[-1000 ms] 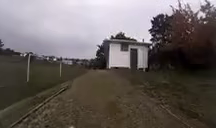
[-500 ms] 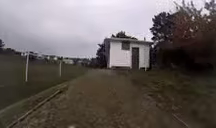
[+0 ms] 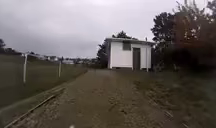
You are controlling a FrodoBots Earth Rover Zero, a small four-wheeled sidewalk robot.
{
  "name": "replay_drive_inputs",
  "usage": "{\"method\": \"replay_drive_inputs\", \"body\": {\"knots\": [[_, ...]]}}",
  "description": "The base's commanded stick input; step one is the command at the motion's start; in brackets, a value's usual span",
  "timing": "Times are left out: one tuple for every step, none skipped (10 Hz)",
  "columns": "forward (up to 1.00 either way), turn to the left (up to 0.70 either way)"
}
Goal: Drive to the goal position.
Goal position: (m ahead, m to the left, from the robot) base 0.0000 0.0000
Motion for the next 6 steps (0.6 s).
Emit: {"method": "replay_drive_inputs", "body": {"knots": [[0.6,-0.15],[0.6,-0.15],[0.6,-0.15],[0.6,-0.15],[0.6,-0.15],[0.6,-0.15]]}}
